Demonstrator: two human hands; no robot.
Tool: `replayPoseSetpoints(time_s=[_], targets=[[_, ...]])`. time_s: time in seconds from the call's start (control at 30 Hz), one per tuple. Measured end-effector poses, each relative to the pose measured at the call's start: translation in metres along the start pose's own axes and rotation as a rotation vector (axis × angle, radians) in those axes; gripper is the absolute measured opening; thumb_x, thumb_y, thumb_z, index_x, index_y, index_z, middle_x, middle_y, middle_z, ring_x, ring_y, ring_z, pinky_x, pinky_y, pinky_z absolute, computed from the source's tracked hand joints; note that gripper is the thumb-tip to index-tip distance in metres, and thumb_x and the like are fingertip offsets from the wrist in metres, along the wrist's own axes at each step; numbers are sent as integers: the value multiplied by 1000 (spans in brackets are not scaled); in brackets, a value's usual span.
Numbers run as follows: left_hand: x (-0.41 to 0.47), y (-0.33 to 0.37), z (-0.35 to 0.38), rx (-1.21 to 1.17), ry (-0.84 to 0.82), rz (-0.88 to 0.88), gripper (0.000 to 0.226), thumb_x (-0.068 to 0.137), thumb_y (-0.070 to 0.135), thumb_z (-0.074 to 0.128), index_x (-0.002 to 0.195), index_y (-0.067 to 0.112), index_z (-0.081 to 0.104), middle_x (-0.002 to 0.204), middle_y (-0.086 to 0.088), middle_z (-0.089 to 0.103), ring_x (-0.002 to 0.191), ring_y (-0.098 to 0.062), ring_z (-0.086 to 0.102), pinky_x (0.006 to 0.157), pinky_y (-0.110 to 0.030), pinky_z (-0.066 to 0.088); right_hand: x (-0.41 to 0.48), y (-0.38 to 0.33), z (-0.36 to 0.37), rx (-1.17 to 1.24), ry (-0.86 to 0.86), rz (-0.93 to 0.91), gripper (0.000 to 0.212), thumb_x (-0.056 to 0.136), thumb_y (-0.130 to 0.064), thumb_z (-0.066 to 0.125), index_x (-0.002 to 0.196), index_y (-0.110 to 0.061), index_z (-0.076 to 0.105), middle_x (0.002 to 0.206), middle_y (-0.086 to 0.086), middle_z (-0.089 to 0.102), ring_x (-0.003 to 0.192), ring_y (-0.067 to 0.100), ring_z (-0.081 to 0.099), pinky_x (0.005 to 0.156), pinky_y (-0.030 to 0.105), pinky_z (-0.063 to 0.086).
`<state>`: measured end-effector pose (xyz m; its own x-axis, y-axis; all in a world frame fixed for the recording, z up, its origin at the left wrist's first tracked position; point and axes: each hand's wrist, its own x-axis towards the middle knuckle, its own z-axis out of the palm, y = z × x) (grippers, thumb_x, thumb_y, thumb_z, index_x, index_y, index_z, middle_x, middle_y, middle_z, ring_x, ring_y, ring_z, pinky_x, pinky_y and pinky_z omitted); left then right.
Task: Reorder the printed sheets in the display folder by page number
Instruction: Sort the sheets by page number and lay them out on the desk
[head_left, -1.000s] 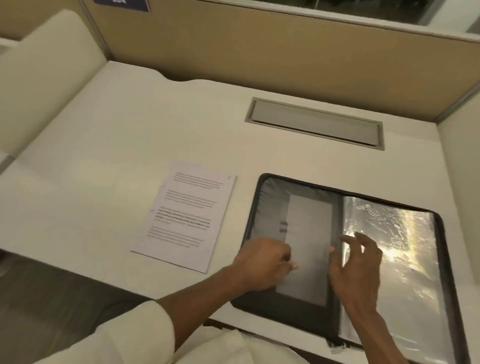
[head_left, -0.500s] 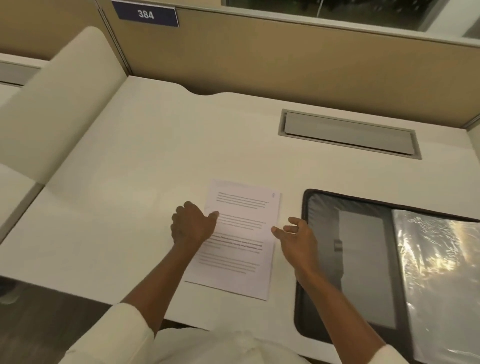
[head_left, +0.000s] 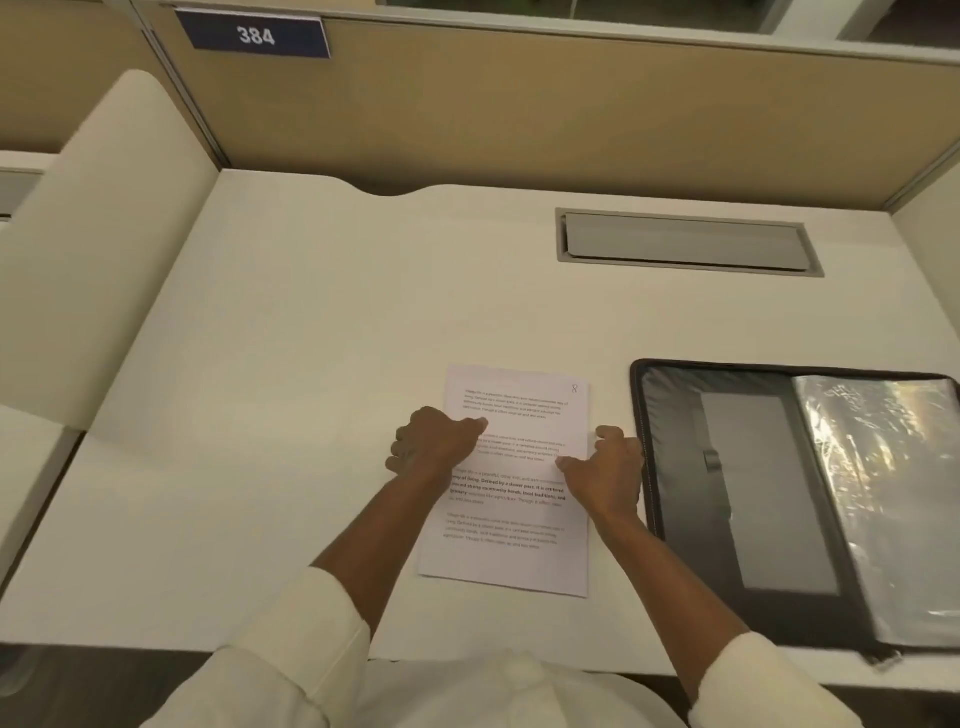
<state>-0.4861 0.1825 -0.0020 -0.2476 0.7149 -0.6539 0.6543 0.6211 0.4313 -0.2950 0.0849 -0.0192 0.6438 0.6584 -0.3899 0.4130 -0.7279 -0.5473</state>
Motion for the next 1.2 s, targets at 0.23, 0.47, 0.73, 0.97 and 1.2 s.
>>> replayPoseSetpoints(time_s=[0.23,0.47,0.73,0.97,1.2], targets=[[55,-38,55,55,62,3,68,81,56,81,127,9,61,137,-18,55,131,-39,48,106,-47,45,29,40,49,21,-32,-7,50,75,-15,85,113,-27,55,117,3,62,96,18,65,77,38,61],[40,-57,61,-108,59,321,26,101,27,64,124,16,56,118,-5,72,102,-30,70,87,-48,61,35,47,44,222,-64,37,37,78,-9,86,107,-21,65,102,-2,67,95,20,68,79,37,58],[19,-80,51,-329,16,540,78,103,5,55,159,51,26,143,7,63,128,-21,63,108,-44,53,47,52,29,540,-142,27,7,93,-14,78,96,-16,73,98,1,75,91,19,70,76,31,56],[-3,-91,55,-441,77,578,101,101,-7,56,161,60,12,164,12,44,146,-16,50,119,-51,44,64,59,23,703,-274,46,23,106,3,52,111,-11,71,108,12,74,99,27,74,72,35,66],[-12,-106,65,-547,95,417,84,98,0,66,155,53,35,140,7,66,121,-18,69,93,-48,63,78,56,17,667,-376,43,17,95,-1,72,109,-10,72,92,10,77,72,23,73,60,26,60]])
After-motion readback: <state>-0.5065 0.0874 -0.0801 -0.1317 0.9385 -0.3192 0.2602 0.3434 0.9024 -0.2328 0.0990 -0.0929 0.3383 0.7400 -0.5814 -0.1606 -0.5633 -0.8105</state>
